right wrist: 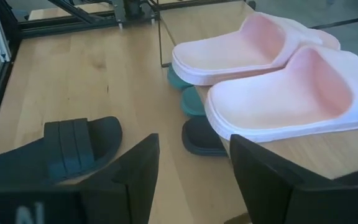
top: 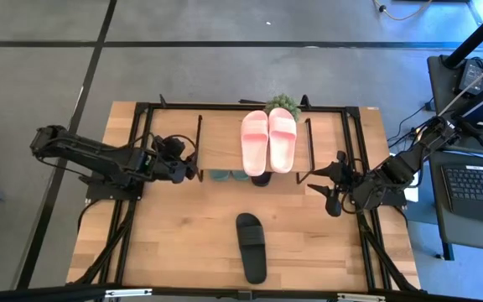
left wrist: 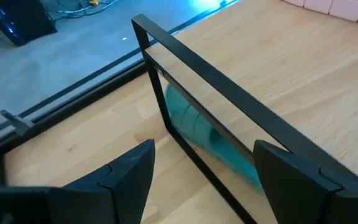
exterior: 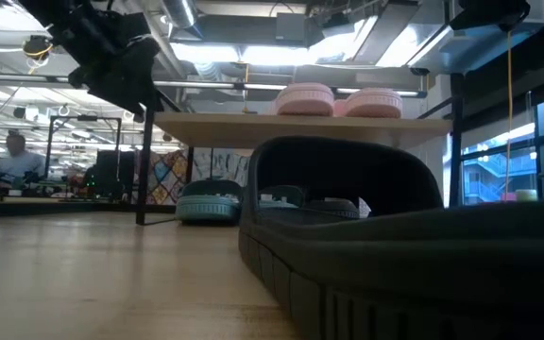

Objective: Pick and place slides into the shelf
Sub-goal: Adjust the shelf

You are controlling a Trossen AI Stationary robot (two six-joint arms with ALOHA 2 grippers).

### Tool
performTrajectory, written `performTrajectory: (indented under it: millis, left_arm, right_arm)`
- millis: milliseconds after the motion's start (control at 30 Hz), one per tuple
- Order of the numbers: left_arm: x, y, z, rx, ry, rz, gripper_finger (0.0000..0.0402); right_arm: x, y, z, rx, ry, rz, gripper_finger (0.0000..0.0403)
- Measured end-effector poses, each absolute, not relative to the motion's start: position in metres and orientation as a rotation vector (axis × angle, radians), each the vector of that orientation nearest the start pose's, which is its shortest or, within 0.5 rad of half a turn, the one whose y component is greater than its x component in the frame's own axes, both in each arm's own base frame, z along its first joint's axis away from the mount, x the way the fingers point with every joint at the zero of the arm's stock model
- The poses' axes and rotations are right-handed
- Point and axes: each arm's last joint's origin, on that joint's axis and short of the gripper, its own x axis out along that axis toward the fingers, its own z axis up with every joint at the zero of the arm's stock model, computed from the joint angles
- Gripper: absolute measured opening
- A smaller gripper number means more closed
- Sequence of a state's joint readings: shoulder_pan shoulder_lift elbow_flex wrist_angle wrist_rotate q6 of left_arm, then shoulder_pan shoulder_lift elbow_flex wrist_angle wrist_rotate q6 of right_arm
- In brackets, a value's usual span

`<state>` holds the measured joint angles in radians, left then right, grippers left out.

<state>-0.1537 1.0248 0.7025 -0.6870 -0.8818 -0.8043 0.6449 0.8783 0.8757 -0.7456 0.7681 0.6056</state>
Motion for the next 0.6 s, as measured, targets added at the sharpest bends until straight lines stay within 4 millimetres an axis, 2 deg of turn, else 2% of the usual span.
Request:
performTrajectory:
  millis: [200, 400, 600]
  left_arm:
    - [0.193, -0.001, 0.226, -0.192, 0.593, 0.977, 0.0263]
    - [0.201, 0.003, 0.223, -0.191, 0.585, 0.988, 0.0263]
    - [0.204, 0.003, 0.224, -0.184, 0.572, 0.972, 0.0263]
  right_arm:
    - [0.142, 0.082, 0.304, 0.098, 0.51, -0.281, 0.0198]
    - [0.142, 0.082, 0.29, 0.113, 0.535, -0.303, 0.0198]
    - [0.145, 0.084, 0.294, 0.107, 0.496, -0.276, 0.0198]
